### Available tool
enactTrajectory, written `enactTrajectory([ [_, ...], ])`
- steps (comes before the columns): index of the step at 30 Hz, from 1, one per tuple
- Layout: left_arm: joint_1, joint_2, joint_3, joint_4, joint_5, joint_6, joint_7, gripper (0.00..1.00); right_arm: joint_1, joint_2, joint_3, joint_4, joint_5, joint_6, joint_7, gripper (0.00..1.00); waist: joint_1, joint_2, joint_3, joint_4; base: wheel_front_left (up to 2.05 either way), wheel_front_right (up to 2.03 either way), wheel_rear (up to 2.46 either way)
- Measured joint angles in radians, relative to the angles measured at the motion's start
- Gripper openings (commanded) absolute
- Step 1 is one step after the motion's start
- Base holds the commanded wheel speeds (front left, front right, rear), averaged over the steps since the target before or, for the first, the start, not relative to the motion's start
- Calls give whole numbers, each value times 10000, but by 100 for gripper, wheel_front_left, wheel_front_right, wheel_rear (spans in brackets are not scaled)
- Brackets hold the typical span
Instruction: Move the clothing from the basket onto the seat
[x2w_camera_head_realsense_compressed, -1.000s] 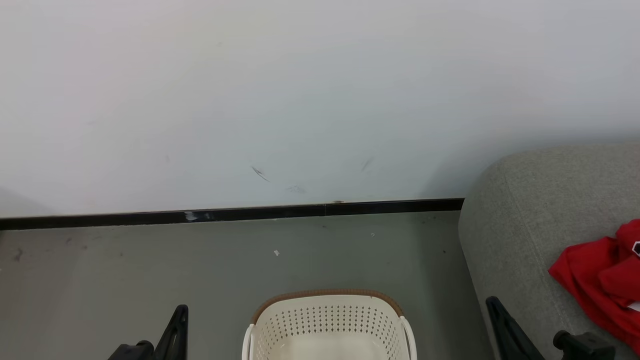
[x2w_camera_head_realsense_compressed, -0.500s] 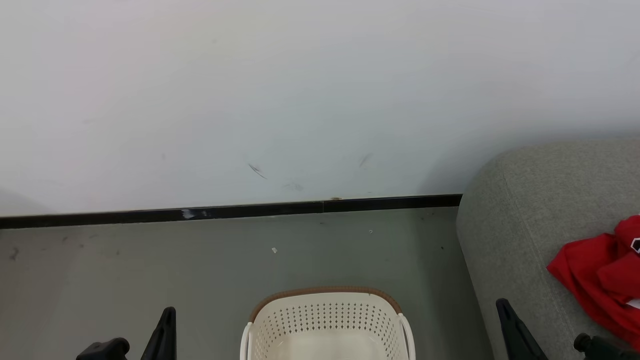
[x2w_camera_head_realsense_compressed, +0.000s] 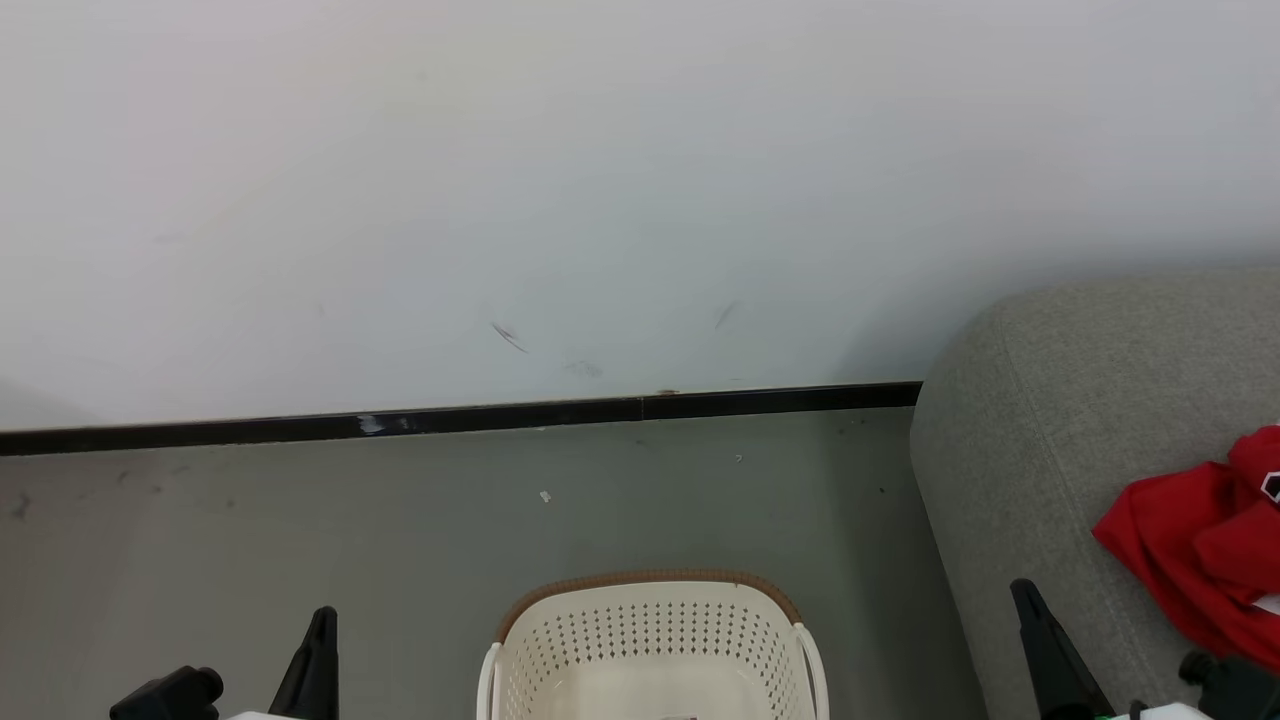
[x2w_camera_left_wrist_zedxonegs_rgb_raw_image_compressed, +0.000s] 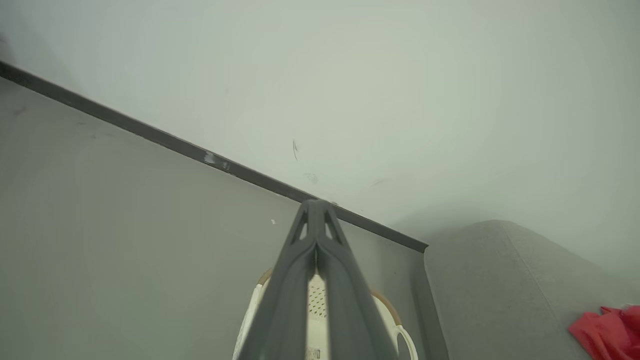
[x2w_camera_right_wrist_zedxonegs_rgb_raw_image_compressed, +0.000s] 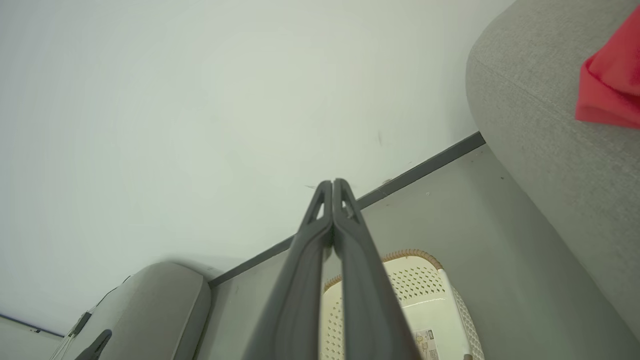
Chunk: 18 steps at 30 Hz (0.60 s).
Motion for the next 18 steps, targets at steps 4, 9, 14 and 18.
enactTrajectory([
  [4,-4,-50,127,40,-662,-148,196,0,-32,-63,-12,161,800,0,159,0,14,0,-4,-25,0,0,0],
  [9,-103,-140,286,98,-1315,-245,399,0,-287,-190,-23,320,1616,0,313,0,15,0,7,-49,0,0,0],
  [14,-217,-159,422,132,-1962,-332,550,0,-426,-230,-33,491,2397,0,453,0,-10,0,37,-75,0,0,0],
  [18,-220,-180,550,171,-2477,-489,685,0,-479,-270,-35,648,3043,0,546,0,-38,0,76,-95,0,0,0],
])
